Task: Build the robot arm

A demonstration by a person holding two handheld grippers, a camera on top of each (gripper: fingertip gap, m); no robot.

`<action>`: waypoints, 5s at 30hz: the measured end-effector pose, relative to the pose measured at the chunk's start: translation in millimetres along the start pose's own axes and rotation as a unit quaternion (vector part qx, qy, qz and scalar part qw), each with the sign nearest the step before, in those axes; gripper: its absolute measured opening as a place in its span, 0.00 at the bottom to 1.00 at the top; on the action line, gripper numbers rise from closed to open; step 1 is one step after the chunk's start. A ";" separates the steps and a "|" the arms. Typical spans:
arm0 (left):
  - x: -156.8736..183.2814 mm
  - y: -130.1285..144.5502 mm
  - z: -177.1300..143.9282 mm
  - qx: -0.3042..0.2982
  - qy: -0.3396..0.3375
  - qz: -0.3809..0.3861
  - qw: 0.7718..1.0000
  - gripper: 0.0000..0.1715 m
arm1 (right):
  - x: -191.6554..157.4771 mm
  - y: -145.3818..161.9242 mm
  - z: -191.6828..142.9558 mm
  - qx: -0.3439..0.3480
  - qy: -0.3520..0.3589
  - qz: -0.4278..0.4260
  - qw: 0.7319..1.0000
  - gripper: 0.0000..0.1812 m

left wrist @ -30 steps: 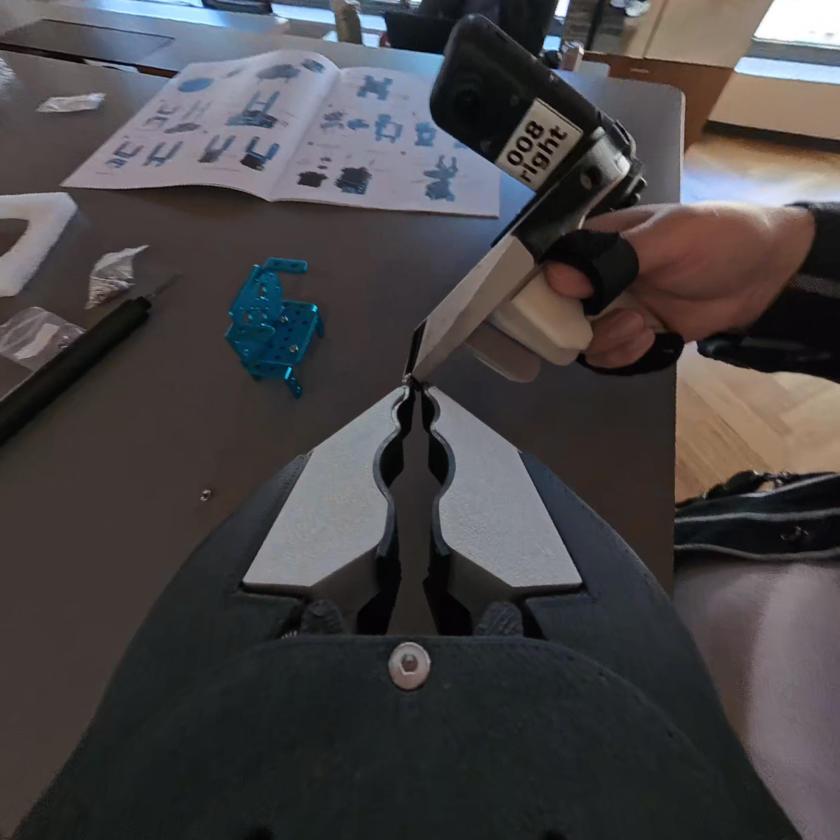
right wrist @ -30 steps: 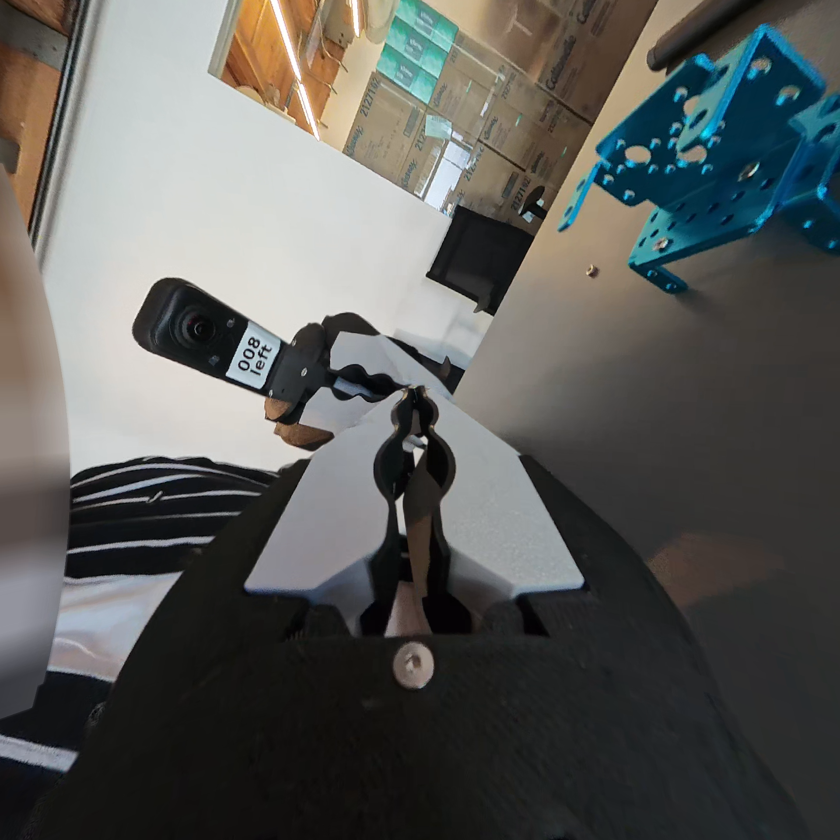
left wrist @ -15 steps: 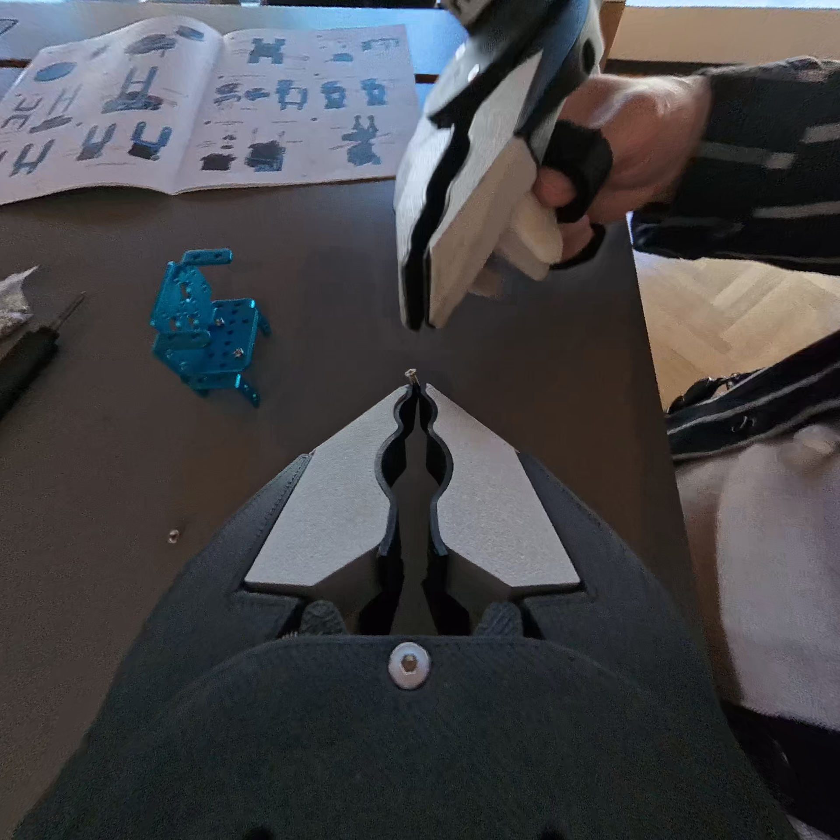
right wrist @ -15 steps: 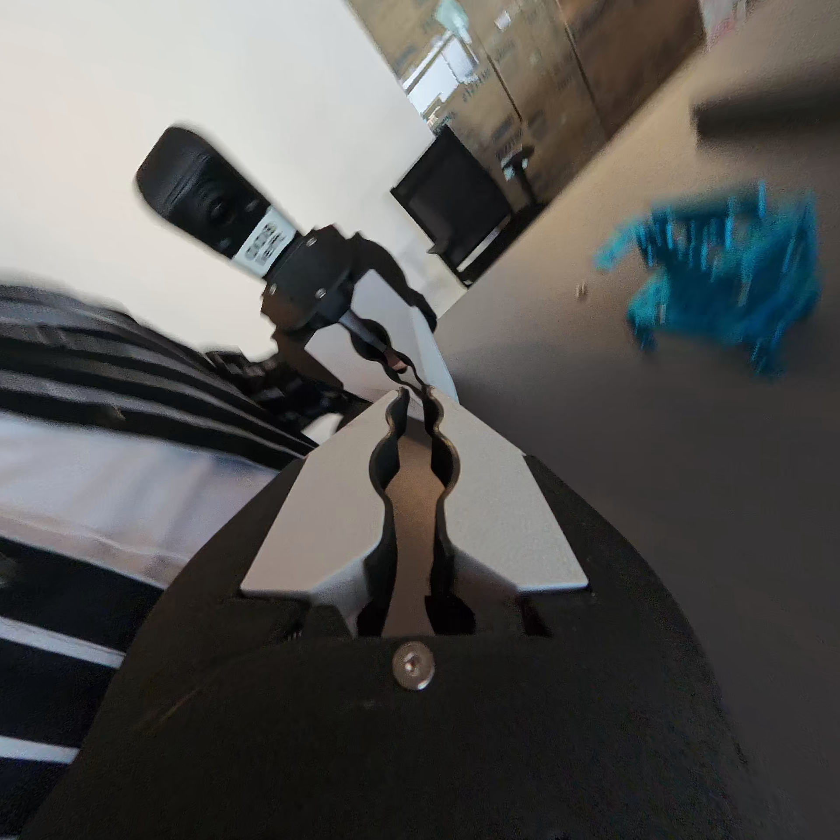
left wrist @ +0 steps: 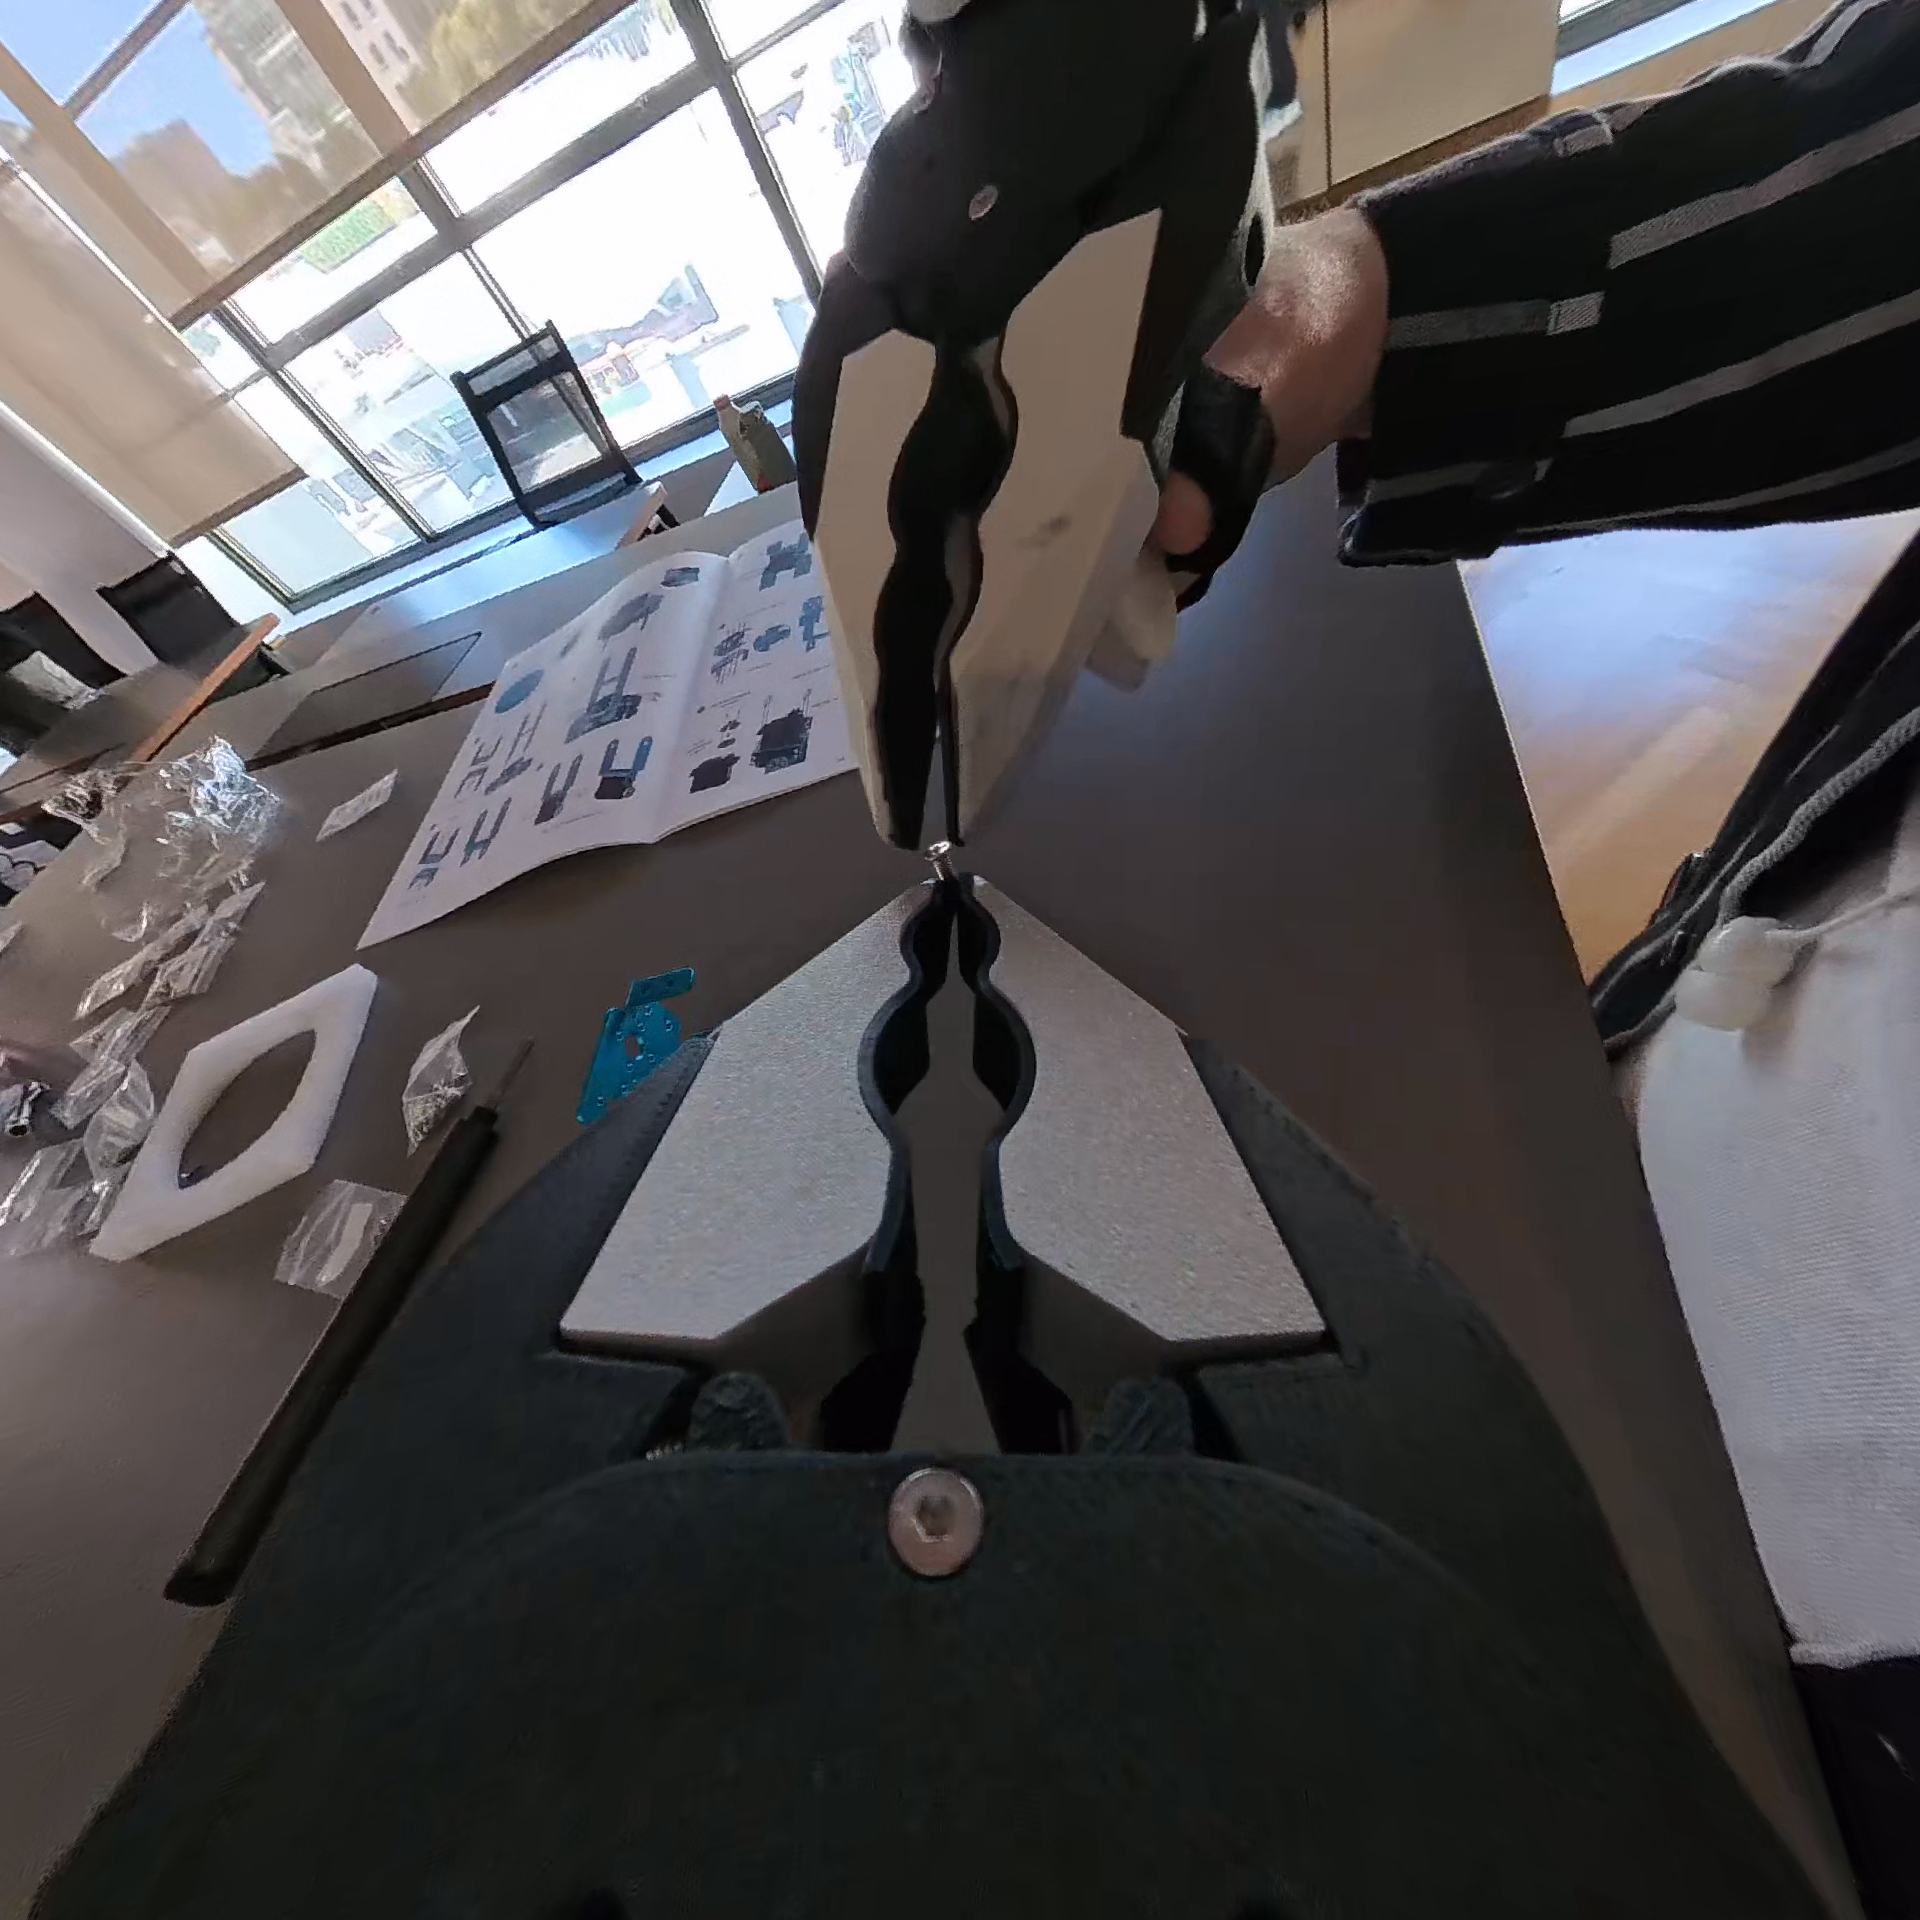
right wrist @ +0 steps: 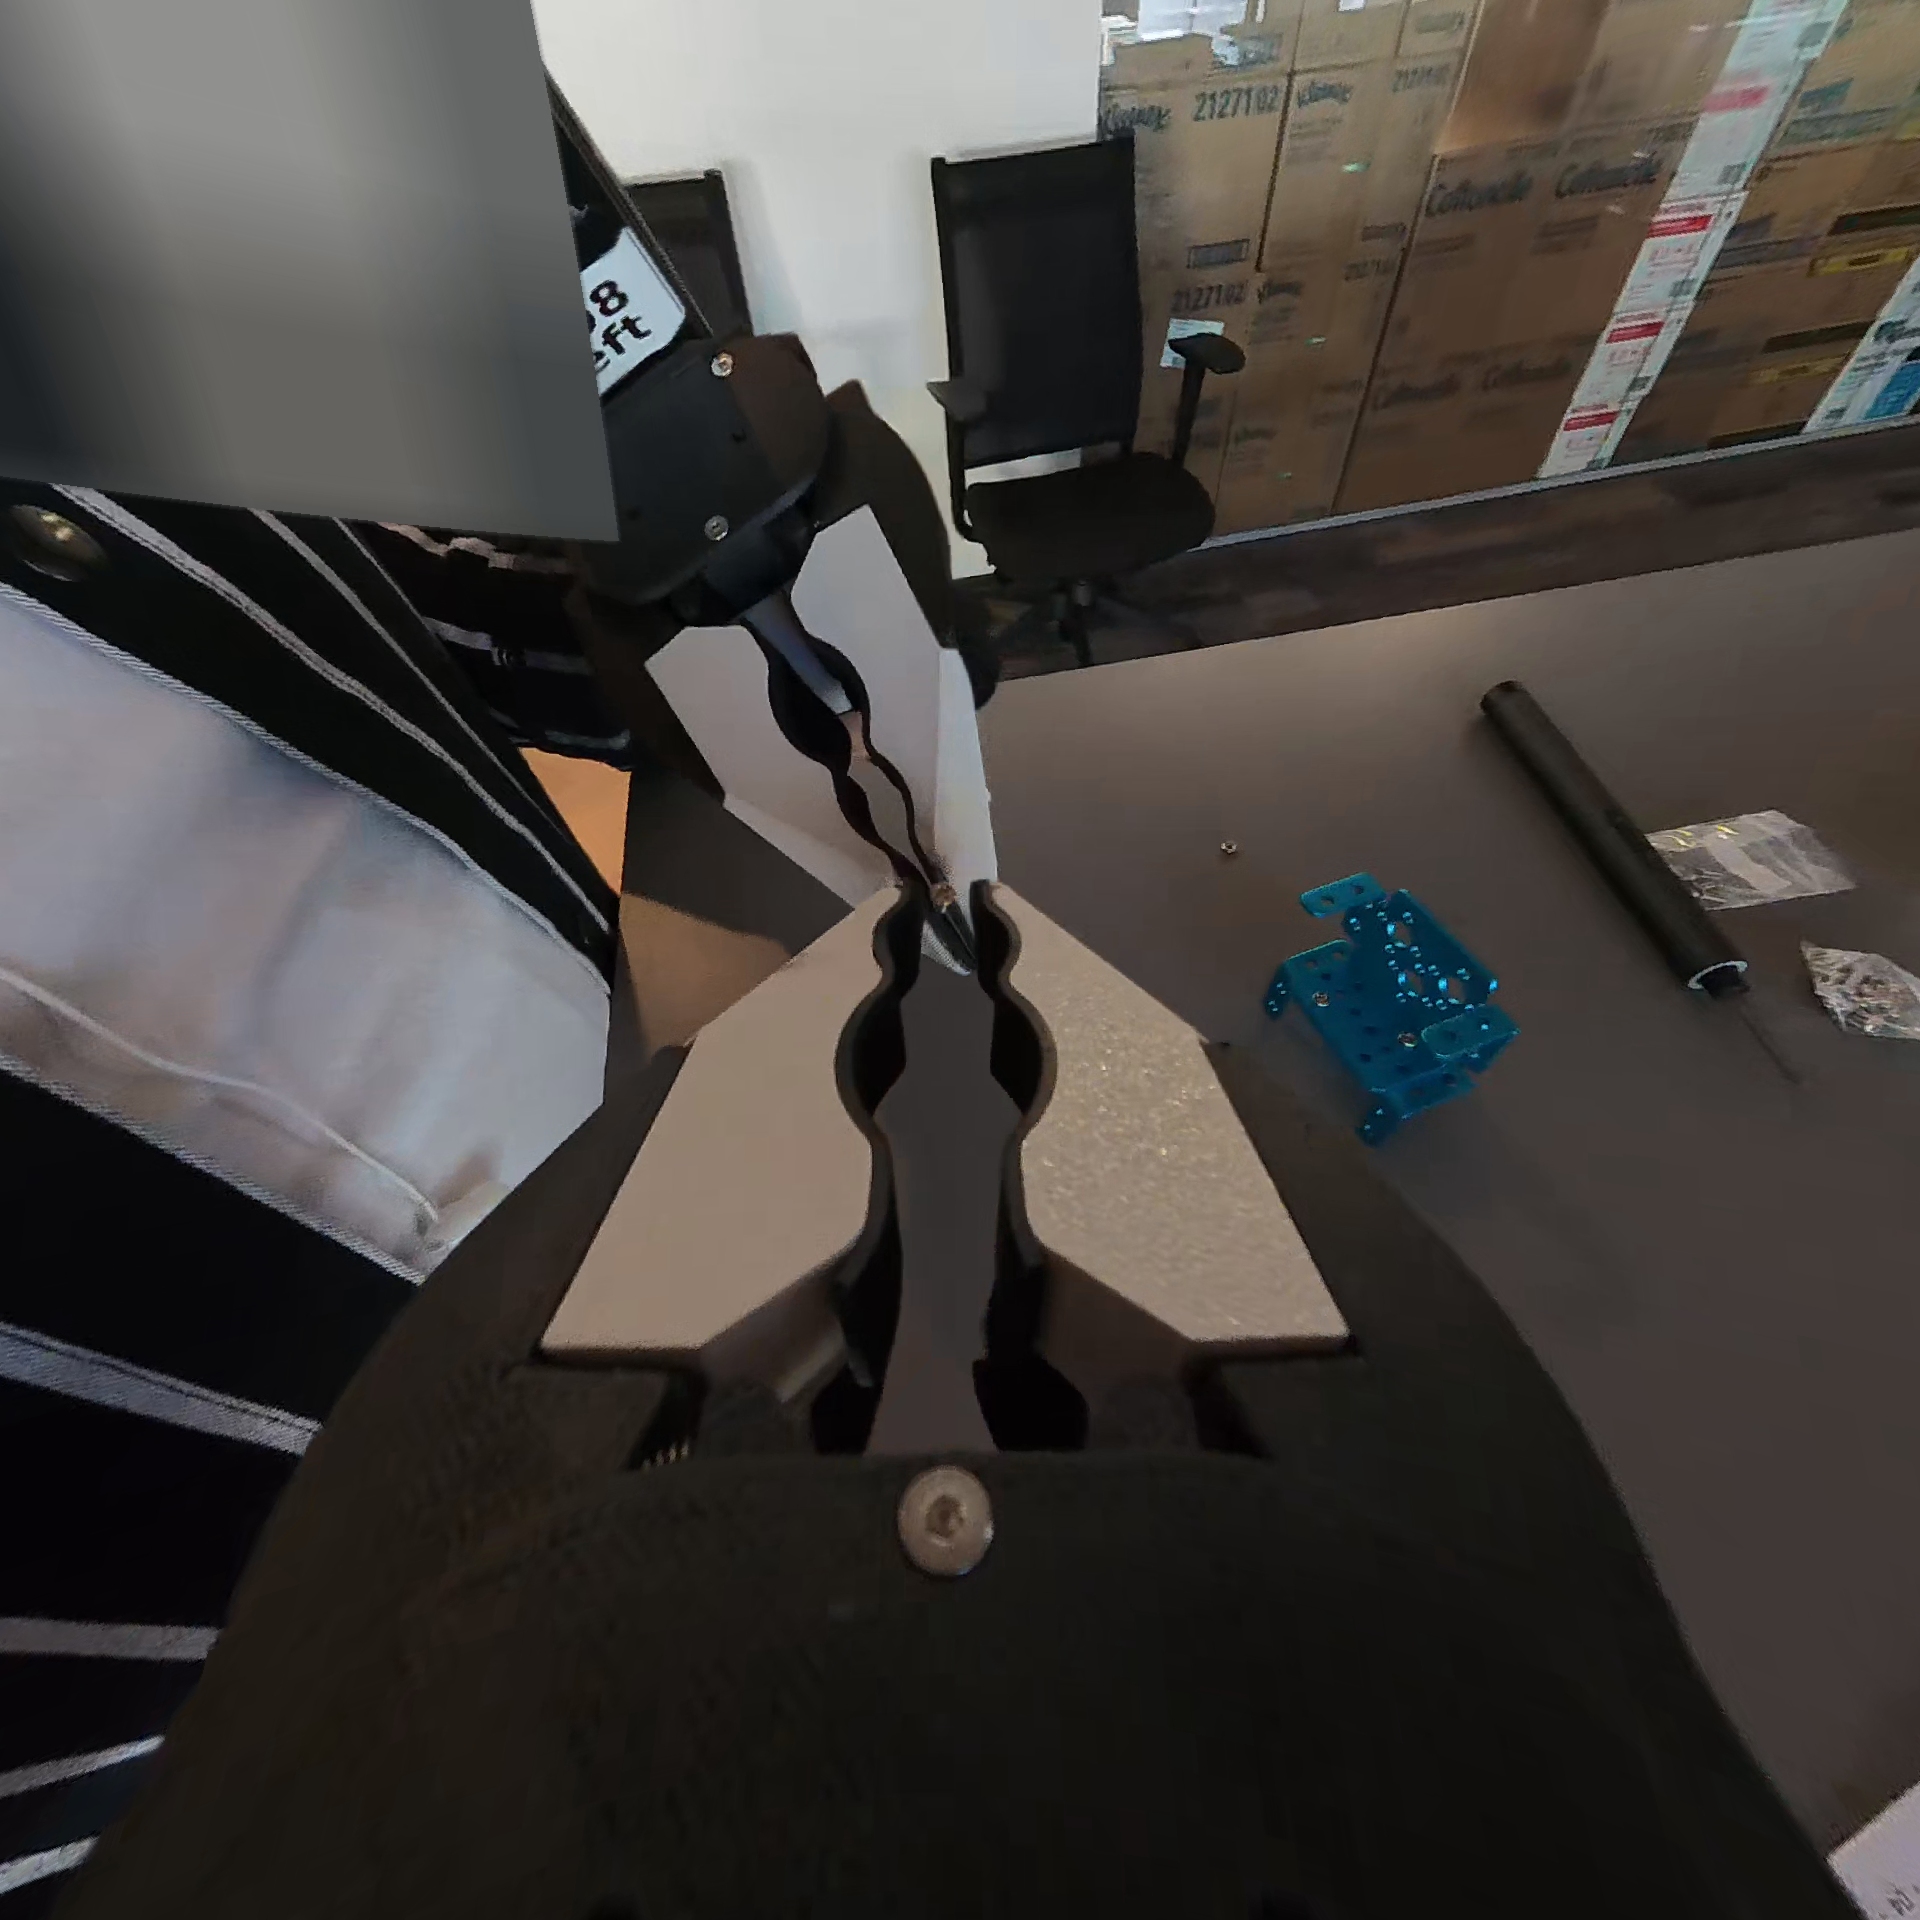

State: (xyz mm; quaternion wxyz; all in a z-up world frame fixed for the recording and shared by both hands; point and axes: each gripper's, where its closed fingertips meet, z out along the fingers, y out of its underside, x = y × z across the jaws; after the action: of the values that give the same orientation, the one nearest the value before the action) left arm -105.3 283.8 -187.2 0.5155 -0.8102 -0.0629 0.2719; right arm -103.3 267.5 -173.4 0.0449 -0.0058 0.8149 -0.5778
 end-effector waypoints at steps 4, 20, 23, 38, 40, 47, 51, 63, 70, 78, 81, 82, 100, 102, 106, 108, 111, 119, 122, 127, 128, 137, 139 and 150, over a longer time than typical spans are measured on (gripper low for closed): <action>-1.4 -2.4 1.7 -0.003 -0.005 0.008 1.000 0.00 | -0.4 -1.0 -2.1 0.003 -0.018 -0.001 1.000 0.02; -5.0 11.5 2.9 -0.008 0.003 -0.011 1.000 0.08 | 15.9 7.5 7.1 -0.019 0.023 0.003 1.000 0.02; -17.0 22.7 0.0 -0.015 -0.011 -0.056 0.998 0.19 | 53.5 10.5 4.1 0.018 0.127 0.036 0.991 0.02; -41.9 72.7 -4.5 -0.052 -0.052 -0.113 0.991 0.19 | 115.5 51.4 26.7 0.002 0.295 0.089 0.951 0.02; -39.1 73.3 -3.1 -0.050 -0.044 -0.115 0.991 0.19 | 117.7 54.2 28.4 -0.007 0.292 0.098 0.951 0.02; -36.9 75.1 -1.1 -0.046 -0.030 -0.120 0.991 0.19 | 122.7 64.2 28.3 -0.051 0.309 0.091 0.946 0.02; -36.3 76.7 0.7 -0.045 -0.023 -0.127 0.991 0.18 | 123.9 65.1 28.7 -0.057 0.307 0.101 0.944 0.02; -36.7 76.1 0.7 -0.042 -0.024 -0.126 0.991 0.17 | 124.0 67.6 34.2 -0.069 0.281 0.122 0.949 0.02; -37.4 75.8 0.3 -0.041 -0.026 -0.126 0.991 0.17 | 121.9 68.0 34.6 -0.076 0.272 0.130 0.951 0.02; -37.0 76.1 0.2 -0.042 -0.027 -0.123 0.991 0.17 | 121.8 70.5 33.8 -0.087 0.268 0.135 0.950 0.02; -37.3 75.9 -0.1 -0.041 -0.027 -0.125 0.991 0.17 | 121.5 71.0 34.4 -0.092 0.267 0.135 0.950 0.02; -37.7 75.7 -0.3 -0.040 -0.027 -0.126 0.991 0.17 | 121.3 70.9 34.5 -0.092 0.267 0.136 0.950 0.02; -38.4 75.1 -0.8 -0.036 -0.028 -0.128 0.991 0.17 | 123.3 69.9 34.6 -0.089 0.272 0.129 0.950 0.03; -38.4 75.2 -0.8 -0.036 -0.028 -0.129 0.991 0.17 | 123.5 69.6 34.4 -0.089 0.271 0.127 0.950 0.04; -38.6 75.3 -0.7 -0.036 -0.027 -0.129 0.991 0.17 | 122.7 69.8 34.9 -0.087 0.267 0.128 0.951 0.05; -38.9 75.3 -0.7 -0.036 -0.028 -0.131 0.990 0.17 | 122.6 68.3 34.7 -0.082 0.266 0.129 0.952 0.05; -38.9 75.5 -0.5 -0.037 -0.028 -0.131 0.990 0.17 | 122.0 69.4 34.3 -0.080 0.262 0.134 0.952 0.05; -40.8 76.3 -0.8 -0.037 -0.031 -0.136 0.990 0.17 | 119.8 66.3 21.6 -0.049 0.268 0.135 0.953 0.05; -40.3 76.8 -0.2 -0.039 -0.031 -0.134 0.990 0.17 | 120.9 69.1 24.4 -0.056 0.273 0.133 0.951 0.05; -40.3 76.8 -0.3 -0.040 -0.032 -0.133 0.990 0.17 | 119.6 70.6 31.4 -0.065 0.273 0.121 0.952 0.05; -40.4 76.9 -0.3 -0.039 -0.032 -0.134 0.990 0.17 | 119.9 70.2 31.7 -0.064 0.274 0.119 0.952 0.05; -39.8 77.3 0.0 -0.041 -0.030 -0.133 0.990 0.16 | 122.6 70.9 31.8 -0.067 0.272 0.121 0.952 0.02; -39.8 77.4 0.1 -0.042 -0.030 -0.134 0.990 0.16 | 122.8 70.2 31.9 -0.064 0.271 0.121 0.953 0.01; -39.1 77.7 0.2 -0.043 -0.028 -0.133 0.990 0.16 | 119.6 58.7 28.2 -0.052 0.294 0.052 0.953 0.00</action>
State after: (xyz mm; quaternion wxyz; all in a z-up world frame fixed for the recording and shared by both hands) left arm -152.3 233.2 -240.1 0.5095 -0.8083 -0.1959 0.2208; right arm -217.8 253.1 -245.9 -0.1665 0.2046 0.8201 -0.5077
